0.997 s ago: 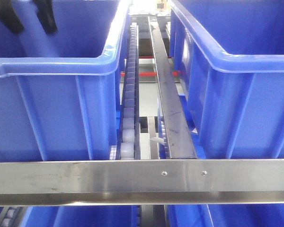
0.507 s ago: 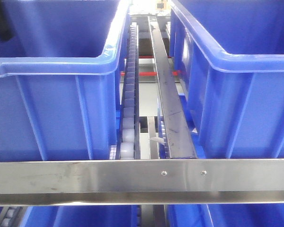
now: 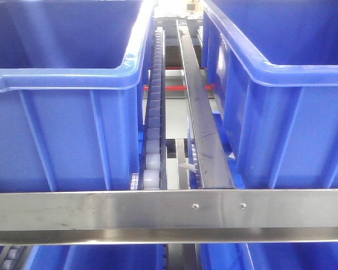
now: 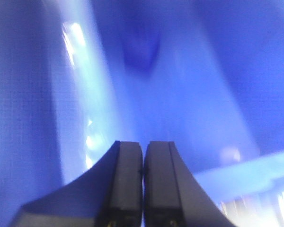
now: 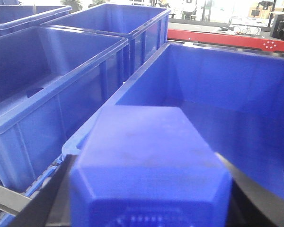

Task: Pick and sort blue part to right shelf
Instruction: 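Open the left gripper to drop the block into the bin, then lower the right gripper's part into a blue bin and open it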

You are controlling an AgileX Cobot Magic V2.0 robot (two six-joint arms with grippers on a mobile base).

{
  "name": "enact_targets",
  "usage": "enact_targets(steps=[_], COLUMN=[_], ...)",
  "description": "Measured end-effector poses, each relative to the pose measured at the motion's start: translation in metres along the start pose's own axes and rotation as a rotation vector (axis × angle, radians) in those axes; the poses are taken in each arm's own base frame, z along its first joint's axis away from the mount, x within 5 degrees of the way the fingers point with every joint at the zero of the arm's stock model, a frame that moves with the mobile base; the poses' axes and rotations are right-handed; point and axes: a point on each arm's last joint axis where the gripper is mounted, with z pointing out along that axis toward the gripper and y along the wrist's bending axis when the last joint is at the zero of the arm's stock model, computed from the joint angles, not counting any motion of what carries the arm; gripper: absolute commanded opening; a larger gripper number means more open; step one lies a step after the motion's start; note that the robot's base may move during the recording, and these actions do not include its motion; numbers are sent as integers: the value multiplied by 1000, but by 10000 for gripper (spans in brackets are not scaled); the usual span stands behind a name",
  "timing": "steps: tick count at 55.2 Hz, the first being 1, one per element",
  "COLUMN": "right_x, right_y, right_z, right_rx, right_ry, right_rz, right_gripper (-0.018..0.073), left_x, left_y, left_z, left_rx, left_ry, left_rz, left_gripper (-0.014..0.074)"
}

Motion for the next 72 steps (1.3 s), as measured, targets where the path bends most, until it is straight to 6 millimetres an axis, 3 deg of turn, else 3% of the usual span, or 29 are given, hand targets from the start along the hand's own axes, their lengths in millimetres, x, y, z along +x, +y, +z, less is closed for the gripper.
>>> enact_targets(steps=[13, 20, 30, 45, 50, 59, 72], right_x=[2, 3, -21, -88, -101, -108, -88], right_y=[-1, -1, -3, -8, -10, -8, -21], right_z=[0, 0, 10, 55, 73, 108, 150], right_rx=[7, 17, 50, 207, 272, 341, 449], right_ry=[19, 45, 143, 296, 355, 488, 615], right_rz=[0, 4, 11, 29, 35, 25, 47], right_gripper=[198, 198, 198, 198, 198, 198, 198], left_x=[49, 72, 94, 105, 105, 105, 105], left_y=[-4, -6, -8, -8, -8, -8, -8], left_z=[-55, -72, -92, -90, -90, -89, -89], left_rx=[-19, -22, -26, -27, -27, -26, -26], left_ry=[-282, -372, -504, -513, -511, -509, -509], left_rz=[10, 14, 22, 22, 22, 22, 22], left_gripper=[125, 125, 125, 125, 125, 125, 125])
